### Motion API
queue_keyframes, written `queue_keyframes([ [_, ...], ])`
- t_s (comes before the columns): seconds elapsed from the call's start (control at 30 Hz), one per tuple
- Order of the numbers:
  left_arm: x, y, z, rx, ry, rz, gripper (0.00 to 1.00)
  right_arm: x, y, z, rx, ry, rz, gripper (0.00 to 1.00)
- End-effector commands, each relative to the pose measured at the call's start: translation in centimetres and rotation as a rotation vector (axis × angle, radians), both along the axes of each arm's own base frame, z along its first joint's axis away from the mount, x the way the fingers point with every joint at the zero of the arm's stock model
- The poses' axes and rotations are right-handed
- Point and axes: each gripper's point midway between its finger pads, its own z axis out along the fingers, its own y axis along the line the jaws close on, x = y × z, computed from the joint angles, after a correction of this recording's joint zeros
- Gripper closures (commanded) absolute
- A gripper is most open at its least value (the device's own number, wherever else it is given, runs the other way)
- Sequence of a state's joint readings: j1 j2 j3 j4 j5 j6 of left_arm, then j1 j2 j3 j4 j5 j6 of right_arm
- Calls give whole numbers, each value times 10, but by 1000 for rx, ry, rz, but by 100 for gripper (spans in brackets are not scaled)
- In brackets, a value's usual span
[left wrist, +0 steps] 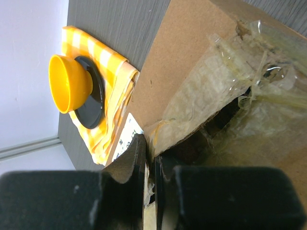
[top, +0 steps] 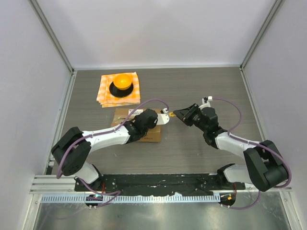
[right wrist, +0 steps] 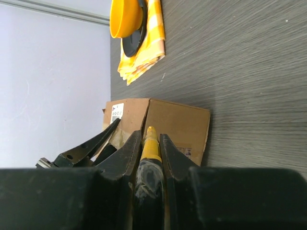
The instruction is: Unpack the express box
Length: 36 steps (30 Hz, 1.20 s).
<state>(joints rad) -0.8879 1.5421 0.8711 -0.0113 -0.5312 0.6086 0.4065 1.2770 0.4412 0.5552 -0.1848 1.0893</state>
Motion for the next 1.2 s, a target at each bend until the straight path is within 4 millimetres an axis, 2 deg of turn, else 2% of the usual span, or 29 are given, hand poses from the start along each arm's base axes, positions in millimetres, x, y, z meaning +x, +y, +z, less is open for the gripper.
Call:
queue_keyframes([
  [0.0, -4, -1, 0, -75, 16, 33, 100, 3, 11, 18, 108, -48, 17, 99],
  [0.17, -4, -1, 0, -72, 18, 33, 100, 7, 21, 23, 153, -61, 35, 99],
  [0.33, -4, -1, -3, -69, 21, 32, 100, 6, 26, 16, 165, -43, 45, 99],
  [0.97, -8, 2, -6, -73, 31, 37, 100, 3, 17, 21, 137, -62, 18, 99],
  [1.17, -8, 3, -6, -70, 30, 39, 100, 4, 20, 21, 133, -61, 29, 99],
])
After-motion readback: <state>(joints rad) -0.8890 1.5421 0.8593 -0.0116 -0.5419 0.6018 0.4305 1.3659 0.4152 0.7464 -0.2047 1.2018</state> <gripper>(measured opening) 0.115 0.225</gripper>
